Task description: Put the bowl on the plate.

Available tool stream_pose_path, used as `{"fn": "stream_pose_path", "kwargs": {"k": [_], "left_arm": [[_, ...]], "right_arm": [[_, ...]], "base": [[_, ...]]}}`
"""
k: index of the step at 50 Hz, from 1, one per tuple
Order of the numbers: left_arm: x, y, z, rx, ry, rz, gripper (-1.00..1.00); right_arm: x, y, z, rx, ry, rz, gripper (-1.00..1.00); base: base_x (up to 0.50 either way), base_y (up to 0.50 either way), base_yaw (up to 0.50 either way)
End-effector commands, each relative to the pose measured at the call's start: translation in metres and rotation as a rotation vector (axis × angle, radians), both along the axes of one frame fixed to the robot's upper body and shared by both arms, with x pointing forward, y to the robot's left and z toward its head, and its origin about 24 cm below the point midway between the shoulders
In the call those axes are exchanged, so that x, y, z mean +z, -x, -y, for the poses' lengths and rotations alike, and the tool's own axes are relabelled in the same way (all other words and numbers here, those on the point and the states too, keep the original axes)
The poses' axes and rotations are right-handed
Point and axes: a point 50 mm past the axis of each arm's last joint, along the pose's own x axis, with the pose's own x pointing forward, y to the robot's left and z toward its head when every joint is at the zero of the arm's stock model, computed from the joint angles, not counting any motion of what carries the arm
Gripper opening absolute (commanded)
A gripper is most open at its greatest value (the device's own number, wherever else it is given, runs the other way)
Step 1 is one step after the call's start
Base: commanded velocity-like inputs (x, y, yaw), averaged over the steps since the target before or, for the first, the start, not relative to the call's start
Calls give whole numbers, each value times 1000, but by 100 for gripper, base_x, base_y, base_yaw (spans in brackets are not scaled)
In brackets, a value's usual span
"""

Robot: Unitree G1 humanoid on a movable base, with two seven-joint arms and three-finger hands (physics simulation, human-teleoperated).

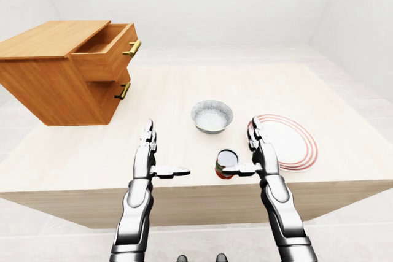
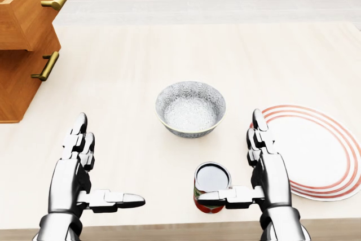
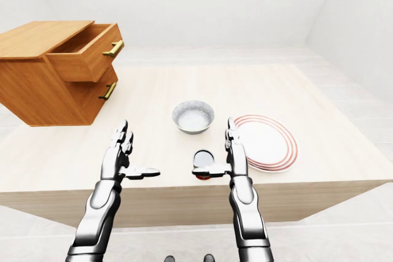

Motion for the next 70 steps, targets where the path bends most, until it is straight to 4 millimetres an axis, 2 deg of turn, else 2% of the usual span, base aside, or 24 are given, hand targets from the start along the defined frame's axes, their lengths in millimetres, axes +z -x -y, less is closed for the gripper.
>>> {"fn": "stream_pose_path", "kwargs": {"k": [1, 22, 70], "left_arm": [[5, 3, -8, 10, -15, 7, 100], [22, 6, -14, 18, -33, 46, 100], [18, 7, -19, 21, -61, 28, 100]], "right_arm": [[3, 5, 8, 12, -1, 5, 100], [17, 9, 10, 15, -19, 30, 100], [20, 9, 10, 8, -23, 35, 100]], "base": [[0, 0, 0], [0, 0, 0], [11, -23, 0]]}}
